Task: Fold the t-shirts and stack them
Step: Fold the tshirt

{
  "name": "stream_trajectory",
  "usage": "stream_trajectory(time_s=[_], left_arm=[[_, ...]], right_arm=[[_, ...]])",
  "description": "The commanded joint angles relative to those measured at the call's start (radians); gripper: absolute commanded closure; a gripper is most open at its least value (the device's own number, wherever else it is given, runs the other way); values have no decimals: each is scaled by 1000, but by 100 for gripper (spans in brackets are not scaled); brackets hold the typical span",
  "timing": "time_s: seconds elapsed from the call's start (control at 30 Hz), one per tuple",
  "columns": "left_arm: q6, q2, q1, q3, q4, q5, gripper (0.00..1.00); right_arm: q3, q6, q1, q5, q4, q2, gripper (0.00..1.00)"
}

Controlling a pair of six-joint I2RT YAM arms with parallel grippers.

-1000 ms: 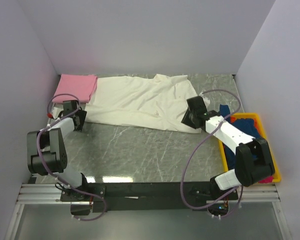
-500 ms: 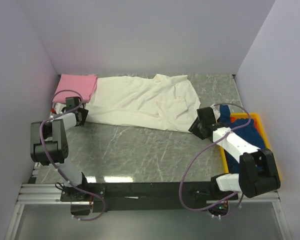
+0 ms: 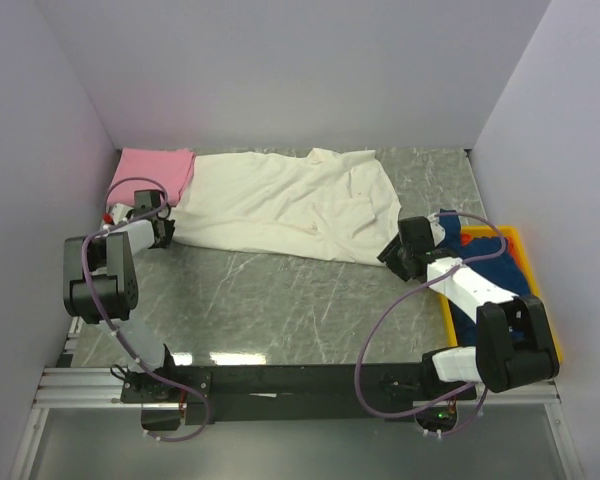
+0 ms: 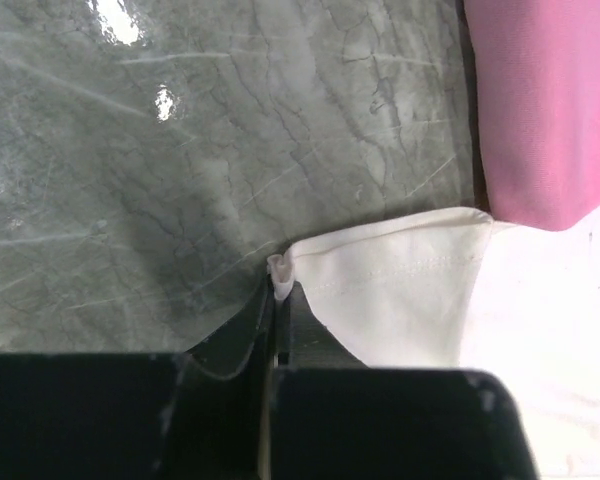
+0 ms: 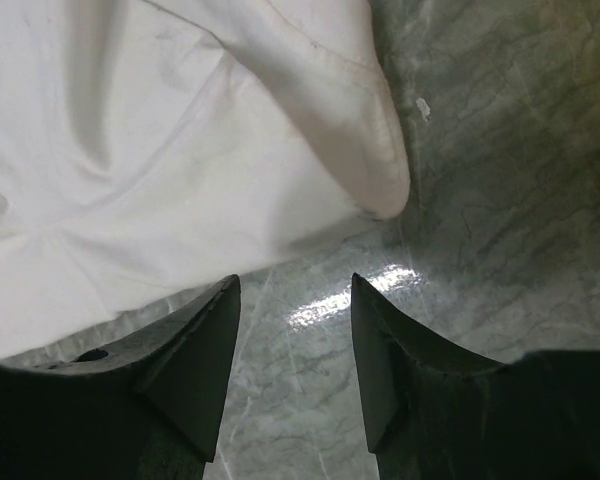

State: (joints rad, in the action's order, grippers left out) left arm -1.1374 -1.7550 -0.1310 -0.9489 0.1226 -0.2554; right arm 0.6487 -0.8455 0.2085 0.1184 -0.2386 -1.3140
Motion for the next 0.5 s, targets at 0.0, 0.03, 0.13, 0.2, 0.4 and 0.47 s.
stream_trajectory(time_s=[0.0,0.03,0.13,0.2,0.4,0.47], left_arm=[[18,-26,2,-7,97,-21,99],[19,-26,2,-8,104,-22,99],[18,-29,4,-17,114,-21,99],[14,-31,4,-17,111,-12,99],[13,-31,2,-18,121,-10,99],[19,-29,4,-16,121,-10,99]], right_arm=[[-15,-32,-9,38,62,-19,45],[-8,-33,-9,38,52,-30,45],[-14,-44,-11,36,42,-42,45],[-17,-46,-9,58,47,-36,45],[9,-55,-15,102,55,-80,46],[9,-55,-15,110,73,-91,47]])
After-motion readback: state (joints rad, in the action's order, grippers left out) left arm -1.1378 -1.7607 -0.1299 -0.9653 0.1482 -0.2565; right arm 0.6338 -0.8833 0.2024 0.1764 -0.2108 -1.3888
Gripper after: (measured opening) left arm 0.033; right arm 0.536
